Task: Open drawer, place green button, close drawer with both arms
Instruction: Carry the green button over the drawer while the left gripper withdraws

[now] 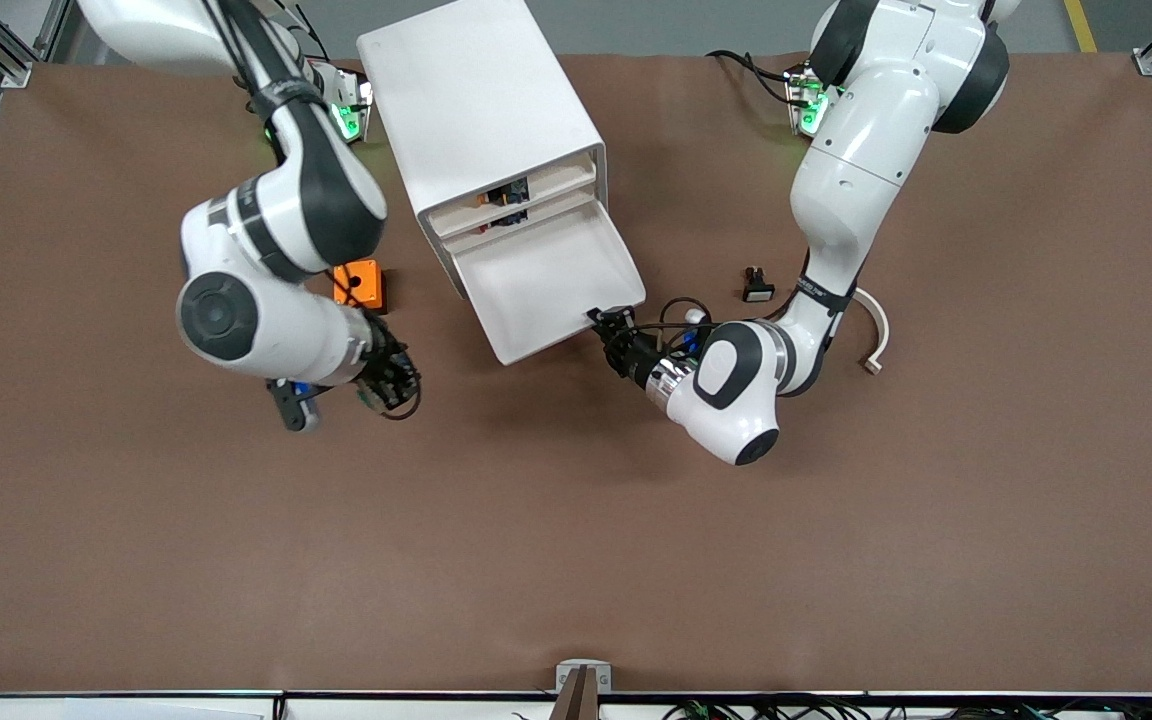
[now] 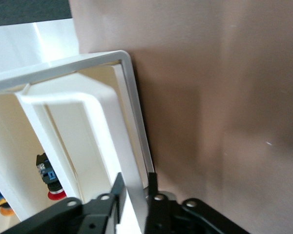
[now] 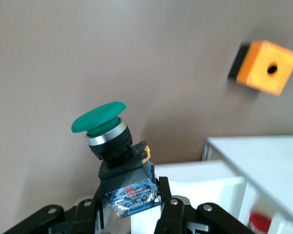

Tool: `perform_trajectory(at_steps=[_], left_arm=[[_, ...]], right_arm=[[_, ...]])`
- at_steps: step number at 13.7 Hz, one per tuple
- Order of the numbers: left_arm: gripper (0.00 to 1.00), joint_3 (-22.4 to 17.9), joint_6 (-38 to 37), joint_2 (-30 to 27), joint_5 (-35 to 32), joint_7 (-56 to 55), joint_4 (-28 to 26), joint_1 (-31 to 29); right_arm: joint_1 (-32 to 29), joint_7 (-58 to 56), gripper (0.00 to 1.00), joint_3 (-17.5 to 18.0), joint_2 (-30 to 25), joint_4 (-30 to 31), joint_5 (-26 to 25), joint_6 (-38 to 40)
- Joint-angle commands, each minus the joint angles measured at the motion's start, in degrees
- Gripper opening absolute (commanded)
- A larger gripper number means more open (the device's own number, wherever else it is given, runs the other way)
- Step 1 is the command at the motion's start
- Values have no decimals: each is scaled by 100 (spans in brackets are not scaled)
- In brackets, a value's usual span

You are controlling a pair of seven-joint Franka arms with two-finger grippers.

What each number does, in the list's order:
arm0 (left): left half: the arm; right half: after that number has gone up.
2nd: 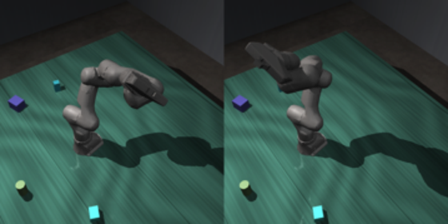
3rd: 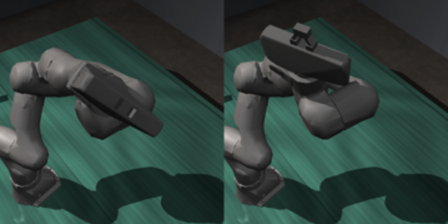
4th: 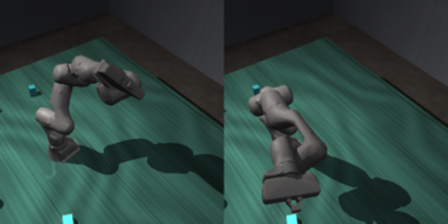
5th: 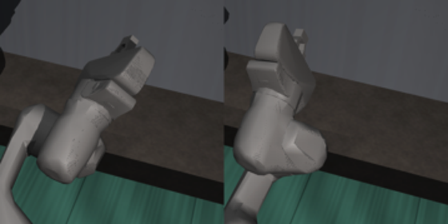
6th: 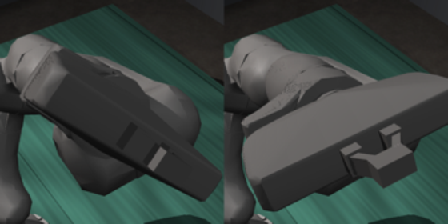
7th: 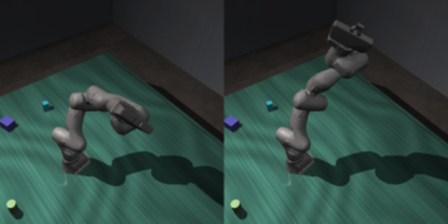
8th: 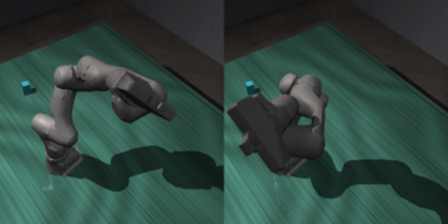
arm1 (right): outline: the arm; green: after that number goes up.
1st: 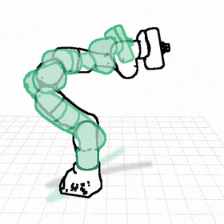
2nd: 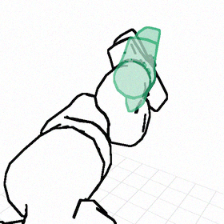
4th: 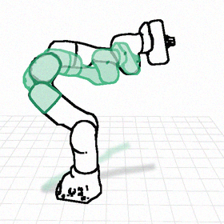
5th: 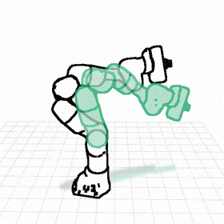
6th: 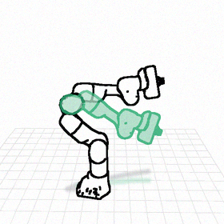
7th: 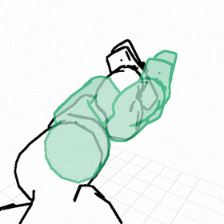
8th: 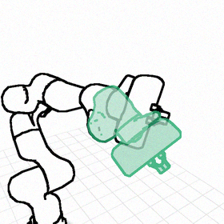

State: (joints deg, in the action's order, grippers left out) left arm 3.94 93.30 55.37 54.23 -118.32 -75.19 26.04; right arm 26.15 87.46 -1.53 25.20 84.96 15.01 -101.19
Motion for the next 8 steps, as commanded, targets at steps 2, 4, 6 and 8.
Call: perform_trajectory(at_steps=[2,4,6,8], left_arm=[[99,-69,-5,-114,35,204,22,-99],[99,-78,-5,-167,-157,212,83,-222],[99,-78,-5,-290,-806,422,189,-319],[99,-121,12,-378,-1491,791,268,-389]], right_arm=[[626,989,0,-66,-332,599,239,-364],[987,1482,0,-66,-323,766,230,-733],[1303,1843,0,-75,-314,1099,230,-1338],[1568,2090,0,-75,-279,1399,221,-1867]])
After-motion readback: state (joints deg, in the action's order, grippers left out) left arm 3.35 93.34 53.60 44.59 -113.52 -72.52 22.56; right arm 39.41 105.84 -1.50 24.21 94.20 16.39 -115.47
